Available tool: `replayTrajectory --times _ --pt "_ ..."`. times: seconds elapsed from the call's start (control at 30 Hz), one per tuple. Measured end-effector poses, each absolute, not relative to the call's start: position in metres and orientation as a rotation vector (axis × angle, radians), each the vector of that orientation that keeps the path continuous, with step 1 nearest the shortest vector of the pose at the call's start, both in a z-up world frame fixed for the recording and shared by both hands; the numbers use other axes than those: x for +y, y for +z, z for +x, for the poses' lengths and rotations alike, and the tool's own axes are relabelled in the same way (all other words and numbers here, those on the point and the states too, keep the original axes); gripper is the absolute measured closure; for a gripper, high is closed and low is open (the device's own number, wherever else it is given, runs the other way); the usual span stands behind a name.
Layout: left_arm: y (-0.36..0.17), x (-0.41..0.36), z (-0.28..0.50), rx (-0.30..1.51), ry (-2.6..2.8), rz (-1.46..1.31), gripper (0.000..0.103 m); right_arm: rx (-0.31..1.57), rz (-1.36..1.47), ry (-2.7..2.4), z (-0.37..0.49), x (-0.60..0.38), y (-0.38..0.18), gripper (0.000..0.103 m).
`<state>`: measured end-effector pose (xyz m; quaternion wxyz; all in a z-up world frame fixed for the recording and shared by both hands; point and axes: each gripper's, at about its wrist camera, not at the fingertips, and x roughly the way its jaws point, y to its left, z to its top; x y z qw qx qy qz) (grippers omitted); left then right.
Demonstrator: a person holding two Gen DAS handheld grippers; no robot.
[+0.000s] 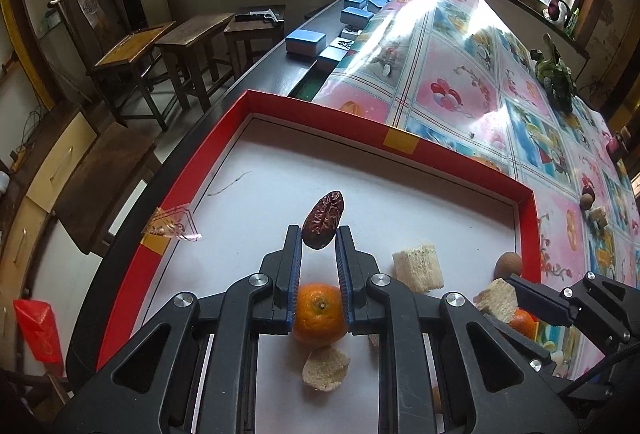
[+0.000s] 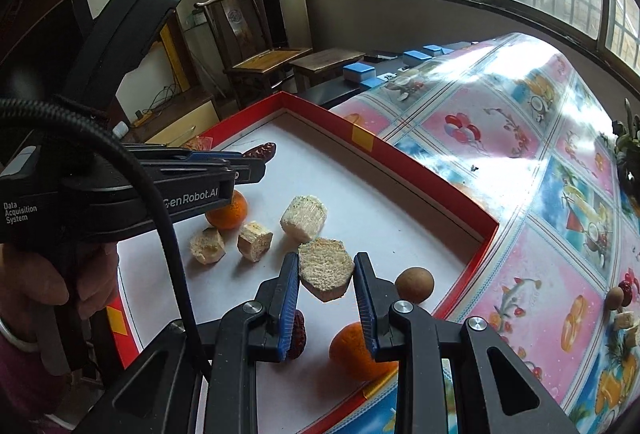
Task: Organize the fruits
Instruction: 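Lower the date and cake round into the tray and open both grippers, then withdraw both open grippers from the tray back toward the fruit pile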
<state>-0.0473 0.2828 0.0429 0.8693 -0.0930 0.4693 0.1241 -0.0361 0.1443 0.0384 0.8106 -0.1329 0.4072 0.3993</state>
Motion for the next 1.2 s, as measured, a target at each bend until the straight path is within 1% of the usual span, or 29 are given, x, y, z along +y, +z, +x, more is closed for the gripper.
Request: replayTrajectory --times 0.33,0.4,0.43,0.47,0.5,0.53,0.57,0.87,1.2 --pt "0.030 0.279 -0.039 1.022 0.275 -0.195 0.087 0.894 -0.324 0.877 -0.032 0.155 0.026 0.077" --pt "0.030 0.279 -0.039 1.021 0.290 -0.183 0.084 0.893 -0.325 0.871 -0.032 0.156 0.024 0.076" --pt "0.029 0.279 -0.039 1.023 0.296 -0.181 0.078 0.893 -0.316 0.871 -0.031 0.155 0.024 0.075" --pt "0.029 0.280 -0.039 1.022 0.298 -0.185 0.069 0.893 -0.303 0.873 -0.030 0.154 0.025 0.075" --pt "0.029 0.280 -0.040 1.020 0.298 -0.192 0.064 0.894 -0.288 0.876 -0.030 0.152 0.027 0.075" --pt "0.030 0.281 -0.041 1.017 0.301 -0.198 0.053 0.893 -0.279 0.877 -0.030 0.150 0.028 0.074" --pt "0.031 0.281 -0.043 1.011 0.306 -0.201 0.050 0.889 -0.273 0.876 -0.030 0.149 0.030 0.074" --pt "0.053 0.263 -0.053 0.951 0.325 -0.162 0.050 0.838 -0.210 0.842 -0.041 0.116 0.050 0.071" --pt "0.070 0.201 -0.050 0.912 0.233 -0.109 0.050 0.816 -0.151 0.728 -0.041 0.059 0.062 0.069"
